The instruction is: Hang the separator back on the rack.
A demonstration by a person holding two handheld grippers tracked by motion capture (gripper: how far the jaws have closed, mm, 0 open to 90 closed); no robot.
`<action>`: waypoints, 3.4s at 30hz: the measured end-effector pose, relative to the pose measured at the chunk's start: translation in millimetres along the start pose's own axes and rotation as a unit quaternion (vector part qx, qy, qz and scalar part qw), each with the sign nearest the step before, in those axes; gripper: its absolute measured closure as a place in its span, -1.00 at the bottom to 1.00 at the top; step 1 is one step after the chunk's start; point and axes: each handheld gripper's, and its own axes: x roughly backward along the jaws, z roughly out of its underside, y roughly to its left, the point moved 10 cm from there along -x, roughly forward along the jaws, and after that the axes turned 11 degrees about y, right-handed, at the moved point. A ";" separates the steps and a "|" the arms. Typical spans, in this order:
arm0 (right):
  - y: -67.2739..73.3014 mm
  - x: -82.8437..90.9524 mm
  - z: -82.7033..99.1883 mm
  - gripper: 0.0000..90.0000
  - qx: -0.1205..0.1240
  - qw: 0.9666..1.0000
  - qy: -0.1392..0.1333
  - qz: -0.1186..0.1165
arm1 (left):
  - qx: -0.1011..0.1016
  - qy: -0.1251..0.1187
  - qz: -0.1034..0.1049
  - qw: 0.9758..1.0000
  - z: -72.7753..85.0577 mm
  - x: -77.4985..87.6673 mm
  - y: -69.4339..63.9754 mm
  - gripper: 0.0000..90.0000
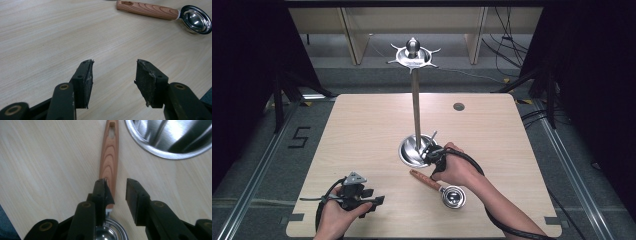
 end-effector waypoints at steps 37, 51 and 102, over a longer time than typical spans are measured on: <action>12.7 -26.5 -26.2 0.45 -0.025 0.997 0.064 -0.031 | 0.001 0.010 -0.003 1.000 3.0 -6.2 -0.5 0.04; 11.6 -37.7 -29.4 0.42 -0.019 0.996 0.081 -0.023 | -0.003 0.013 0.004 1.000 4.0 -6.6 -2.1 0.04; -10.7 36.8 33.9 0.53 -0.019 0.973 -0.231 0.019 | -0.005 0.028 0.008 1.000 7.3 -8.4 -1.9 0.09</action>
